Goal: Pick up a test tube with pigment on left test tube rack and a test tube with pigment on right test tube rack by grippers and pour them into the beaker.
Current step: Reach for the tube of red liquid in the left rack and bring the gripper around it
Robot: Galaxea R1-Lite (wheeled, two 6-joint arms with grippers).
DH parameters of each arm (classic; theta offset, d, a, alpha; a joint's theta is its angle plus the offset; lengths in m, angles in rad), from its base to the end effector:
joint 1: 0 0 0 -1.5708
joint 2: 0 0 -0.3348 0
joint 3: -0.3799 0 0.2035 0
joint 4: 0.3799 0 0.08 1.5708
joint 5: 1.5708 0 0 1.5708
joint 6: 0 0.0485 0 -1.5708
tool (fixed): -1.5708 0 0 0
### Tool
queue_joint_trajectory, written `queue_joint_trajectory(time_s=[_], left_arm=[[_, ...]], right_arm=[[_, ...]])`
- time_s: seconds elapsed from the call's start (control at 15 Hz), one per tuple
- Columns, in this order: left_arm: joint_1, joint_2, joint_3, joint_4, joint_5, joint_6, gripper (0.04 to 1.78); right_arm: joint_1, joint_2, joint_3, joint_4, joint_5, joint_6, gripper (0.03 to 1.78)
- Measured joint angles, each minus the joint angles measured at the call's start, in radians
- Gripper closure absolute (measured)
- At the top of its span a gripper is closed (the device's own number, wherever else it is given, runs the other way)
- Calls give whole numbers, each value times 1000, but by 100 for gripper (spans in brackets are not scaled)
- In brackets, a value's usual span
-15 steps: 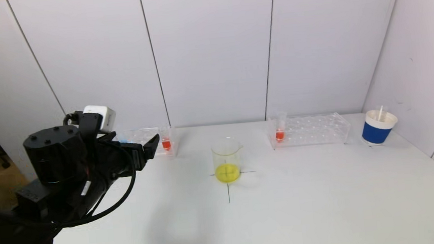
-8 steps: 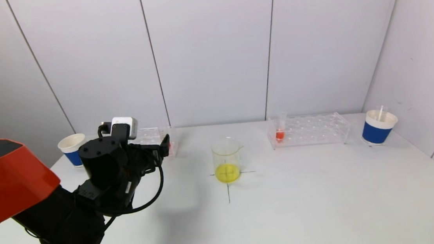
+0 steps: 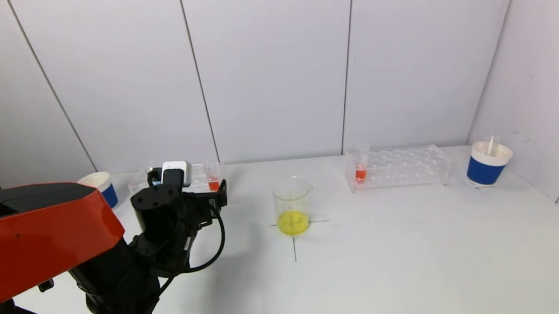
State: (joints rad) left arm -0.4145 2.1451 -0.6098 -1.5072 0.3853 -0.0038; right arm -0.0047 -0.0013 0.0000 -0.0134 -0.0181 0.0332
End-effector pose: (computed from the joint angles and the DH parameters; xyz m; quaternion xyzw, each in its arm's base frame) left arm 0.3633 -0.1399 0.0914 0.0036 0.0130 -0.0146 0.9998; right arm -0.0174 -0.0008 0.0772 0.0166 -0.0075 -0.0113 0.9998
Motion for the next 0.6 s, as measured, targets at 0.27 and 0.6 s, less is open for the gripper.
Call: queue_joint_trajectory(time_s=[0.27, 0.6], left_arm=[[2, 36, -35, -8, -2, -9, 5], [10, 87, -106, -1, -1, -13, 5]], right_arm=[[0, 0, 0, 0, 0, 0, 4], [0, 0, 0, 0, 0, 0, 4]])
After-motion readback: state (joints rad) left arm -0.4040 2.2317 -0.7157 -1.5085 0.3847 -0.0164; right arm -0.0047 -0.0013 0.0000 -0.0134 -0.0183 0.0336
